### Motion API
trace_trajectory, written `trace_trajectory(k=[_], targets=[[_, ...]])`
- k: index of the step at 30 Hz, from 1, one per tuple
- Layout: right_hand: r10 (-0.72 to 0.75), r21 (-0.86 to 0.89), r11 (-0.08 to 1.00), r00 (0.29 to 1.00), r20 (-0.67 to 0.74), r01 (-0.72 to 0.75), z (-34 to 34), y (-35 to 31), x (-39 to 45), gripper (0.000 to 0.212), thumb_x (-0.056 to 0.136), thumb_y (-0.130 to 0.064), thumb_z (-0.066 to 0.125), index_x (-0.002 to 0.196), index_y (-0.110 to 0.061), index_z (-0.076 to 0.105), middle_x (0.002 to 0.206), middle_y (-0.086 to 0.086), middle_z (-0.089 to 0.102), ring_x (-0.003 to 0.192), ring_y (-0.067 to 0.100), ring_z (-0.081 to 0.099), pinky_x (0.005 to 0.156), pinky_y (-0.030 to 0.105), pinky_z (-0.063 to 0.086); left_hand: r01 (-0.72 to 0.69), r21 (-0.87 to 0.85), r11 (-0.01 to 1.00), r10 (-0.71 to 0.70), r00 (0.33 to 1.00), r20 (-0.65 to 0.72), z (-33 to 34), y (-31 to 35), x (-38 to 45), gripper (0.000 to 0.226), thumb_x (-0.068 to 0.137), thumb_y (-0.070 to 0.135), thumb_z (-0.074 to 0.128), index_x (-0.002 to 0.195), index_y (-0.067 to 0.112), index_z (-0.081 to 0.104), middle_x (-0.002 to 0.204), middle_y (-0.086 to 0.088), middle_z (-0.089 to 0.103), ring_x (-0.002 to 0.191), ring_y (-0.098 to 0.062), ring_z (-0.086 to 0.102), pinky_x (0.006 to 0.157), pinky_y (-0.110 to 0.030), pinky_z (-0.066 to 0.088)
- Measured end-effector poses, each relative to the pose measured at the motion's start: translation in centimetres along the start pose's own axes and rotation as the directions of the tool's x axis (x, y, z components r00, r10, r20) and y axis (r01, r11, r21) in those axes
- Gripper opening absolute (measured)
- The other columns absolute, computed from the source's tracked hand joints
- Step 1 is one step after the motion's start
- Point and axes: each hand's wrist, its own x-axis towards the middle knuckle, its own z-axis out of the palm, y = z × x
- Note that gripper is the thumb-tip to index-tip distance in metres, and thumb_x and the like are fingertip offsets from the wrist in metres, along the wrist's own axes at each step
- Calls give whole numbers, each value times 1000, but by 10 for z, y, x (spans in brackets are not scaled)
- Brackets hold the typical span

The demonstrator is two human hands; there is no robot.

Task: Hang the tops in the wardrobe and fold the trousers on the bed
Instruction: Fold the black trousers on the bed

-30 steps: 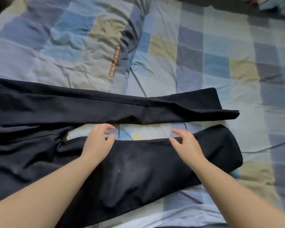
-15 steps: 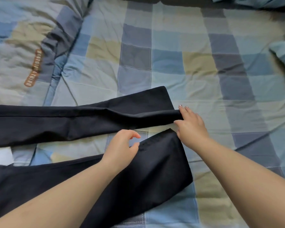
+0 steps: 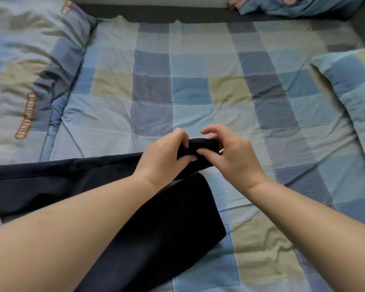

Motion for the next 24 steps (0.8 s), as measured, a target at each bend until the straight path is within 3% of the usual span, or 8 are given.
trace_trajectory(k=[2, 5, 8, 10, 14, 16, 19, 24], targets=[[94, 161, 984, 993, -65, -83, -15, -8, 3, 40, 77, -30, 74, 112, -34, 56, 83, -7, 69, 74, 11, 64, 70, 24, 51, -24, -74, 997, 24, 1000, -7, -15, 14, 9, 34, 80, 29, 73, 93, 27, 42, 75, 17, 51, 75, -19, 56, 69, -34, 45], [280, 453, 831, 947, 159, -322, -32, -7, 3, 48, 72, -41, 72, 115, -37, 52, 92, -6, 72, 90, 7, 67, 80, 25, 54, -115, -112, 987, 111, 993, -37, -46, 28, 25, 32, 82, 27, 70, 109, 25, 53, 80, 17, 57, 80, -16, 60, 77, -26, 47], [374, 231, 840, 833, 406, -490, -34, 8, -4, 27, 77, -37, 72, 103, -34, 63, 102, -17, 69, 103, -5, 59, 88, 25, 46, -180, -32, 983, 174, 974, -148, -83, 34, 49, 17, 86, 26, 67, 102, 18, 65, 82, 18, 58, 80, -7, 56, 73, -3, 38], [438, 147, 847, 827, 352, -511, -28, 14, -8, 11, 82, -34, 69, 91, -29, 66, 96, -13, 70, 97, 1, 62, 81, 25, 47, -169, -12, 986, 164, 969, -184, -104, 34, 64, 11, 88, 27, 64, 98, 22, 66, 81, 23, 57, 80, -4, 54, 71, -3, 36], [502, 361, 767, 847, 177, -530, -11, 17, -14, 7, 91, -27, 59, 88, -23, 54, 101, -6, 66, 101, 12, 64, 90, 35, 49, -83, 31, 996, 88, 973, -215, -123, 28, 84, 9, 89, 30, 63, 95, 24, 66, 85, 13, 62, 86, -10, 57, 72, -10, 35], [499, 330, 788, 853, 151, -520, -5, 19, -15, 23, 87, -33, 63, 105, -29, 49, 118, -15, 55, 118, 8, 53, 93, 26, 42, -54, 11, 999, 55, 972, -227, -123, 26, 87, 10, 89, 30, 63, 94, 23, 67, 88, 9, 65, 86, -11, 58, 75, -18, 38], [458, 158, 859, 868, 192, -488, 5, 19, -7, 71, 83, -42, 67, 142, -31, 29, 144, -14, 36, 134, 6, 34, 101, 25, 33, -74, 9, 997, 74, 984, -161, -116, 26, 87, 6, 89, 31, 62, 90, 27, 67, 79, 16, 65, 76, 2, 57, 68, -5, 37], [362, 123, 923, 931, 46, -365, 14, 8, 28, 92, 83, -37, 69, 151, -29, 7, 158, -8, 11, 145, 11, 10, 115, 32, 18, -117, -83, 990, 116, 993, -16, -116, 30, 81, 9, 92, 29, 60, 89, 31, 68, 78, 14, 68, 74, -1, 62, 70, -19, 51]])
